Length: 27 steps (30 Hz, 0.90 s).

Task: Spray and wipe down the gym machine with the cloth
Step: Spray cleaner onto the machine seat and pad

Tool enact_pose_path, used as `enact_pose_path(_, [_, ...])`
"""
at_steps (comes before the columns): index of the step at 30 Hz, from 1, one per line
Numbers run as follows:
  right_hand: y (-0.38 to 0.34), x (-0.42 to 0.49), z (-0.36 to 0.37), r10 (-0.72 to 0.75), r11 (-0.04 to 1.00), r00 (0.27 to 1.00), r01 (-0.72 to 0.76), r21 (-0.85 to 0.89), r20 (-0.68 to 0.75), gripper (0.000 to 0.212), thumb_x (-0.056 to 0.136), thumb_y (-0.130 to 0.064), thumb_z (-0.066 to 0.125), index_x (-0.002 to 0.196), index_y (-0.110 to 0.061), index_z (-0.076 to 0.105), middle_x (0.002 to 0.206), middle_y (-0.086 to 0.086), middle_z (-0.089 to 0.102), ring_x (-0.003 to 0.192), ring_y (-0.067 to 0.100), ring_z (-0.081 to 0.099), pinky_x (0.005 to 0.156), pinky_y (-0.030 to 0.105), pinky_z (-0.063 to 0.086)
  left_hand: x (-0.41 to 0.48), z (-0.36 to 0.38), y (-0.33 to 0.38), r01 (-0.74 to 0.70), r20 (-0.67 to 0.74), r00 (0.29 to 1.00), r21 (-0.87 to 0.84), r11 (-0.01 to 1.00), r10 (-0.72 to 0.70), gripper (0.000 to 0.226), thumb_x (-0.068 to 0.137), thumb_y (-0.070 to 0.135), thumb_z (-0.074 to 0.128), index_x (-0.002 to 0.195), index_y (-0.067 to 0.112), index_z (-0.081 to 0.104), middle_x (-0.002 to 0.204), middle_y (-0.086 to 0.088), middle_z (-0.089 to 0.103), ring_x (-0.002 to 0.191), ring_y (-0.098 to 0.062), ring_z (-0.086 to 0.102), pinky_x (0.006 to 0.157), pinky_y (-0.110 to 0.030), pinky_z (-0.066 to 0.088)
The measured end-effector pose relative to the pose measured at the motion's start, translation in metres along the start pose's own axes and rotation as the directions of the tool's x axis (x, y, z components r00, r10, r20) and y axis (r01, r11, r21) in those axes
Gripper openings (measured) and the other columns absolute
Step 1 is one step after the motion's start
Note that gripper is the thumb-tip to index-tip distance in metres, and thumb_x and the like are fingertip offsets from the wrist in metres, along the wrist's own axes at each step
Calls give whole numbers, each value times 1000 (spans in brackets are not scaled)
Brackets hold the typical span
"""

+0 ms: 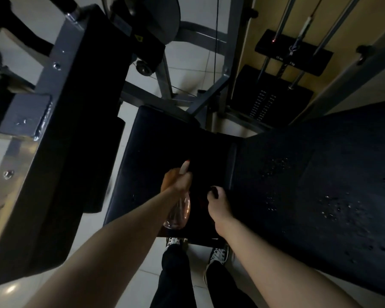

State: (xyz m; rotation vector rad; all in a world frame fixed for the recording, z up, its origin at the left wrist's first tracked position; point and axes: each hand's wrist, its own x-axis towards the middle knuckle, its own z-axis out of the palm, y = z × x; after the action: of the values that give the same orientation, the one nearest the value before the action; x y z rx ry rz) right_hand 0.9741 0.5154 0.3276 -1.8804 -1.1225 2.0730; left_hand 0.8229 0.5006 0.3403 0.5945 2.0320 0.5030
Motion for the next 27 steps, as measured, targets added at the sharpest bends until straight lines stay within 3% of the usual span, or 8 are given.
enact_pose_path(5, [-8,20,7,42,999,999,-43,21,33,52,108,-29,40,158,-29,23,156,5,40,141,26,40,115,45,34,26,8,22,57,-23,998,-11,998,-57,26,98,34,54,122,27,52,104,-5,63,94,-25,66,82,-38,56])
enact_pose_path(8, [-7,30,9,4,1000,1000,-4,-22,6,46,108,-27,39,153,-29,32,149,4,47,132,24,47,110,43,39,36,3,18,52,-112,992,-88,995,-61,25,101,32,52,123,20,53,110,-5,61,99,-22,62,92,-41,54])
enact_pose_path(11, [-3,37,12,-42,993,999,41,-113,-7,40,108,-24,39,147,-24,40,141,1,51,128,24,51,103,39,43,44,-14,1,128,-199,965,-219,967,-172,35,98,33,52,129,18,59,115,-7,66,97,-21,64,87,-36,52])
enact_pose_path(14, [3,43,16,-171,918,985,164,-361,13,29,104,-24,50,131,-17,54,128,6,57,118,23,58,94,34,49,47,-35,-17,199,-274,927,-216,956,-255,40,95,33,54,130,14,61,111,-6,65,93,-22,63,82,-33,52])
enact_pose_path(17, [6,41,18,-293,808,954,279,-519,56,30,100,-19,59,129,-13,60,125,7,54,116,23,56,102,37,47,47,-48,-28,224,-291,920,-159,962,-262,38,97,31,51,129,14,58,106,-5,64,84,-20,62,69,-33,51])
enact_pose_path(19, [5,38,18,-344,759,935,331,-561,87,28,99,-15,58,127,-12,62,122,7,51,114,24,55,104,36,46,46,-51,-33,244,-299,909,-178,953,-289,35,97,28,53,126,9,58,108,-7,64,91,-25,64,80,-38,55])
enact_pose_path(23, [5,35,13,-411,697,905,390,-602,111,20,99,-9,55,116,-12,66,113,2,49,105,21,55,91,27,43,41,-55,-38,266,-293,903,-197,944,-315,36,97,27,53,126,7,59,110,-9,64,94,-26,63,85,-38,53])
enact_pose_path(27, [-1,29,3,-441,715,893,412,-565,93,20,100,-6,51,115,-11,65,109,0,47,97,14,48,84,18,34,34,-60,-38,239,-307,907,-188,952,-289,38,97,29,51,132,15,58,96,-1,60,79,-16,58,67,-32,47])
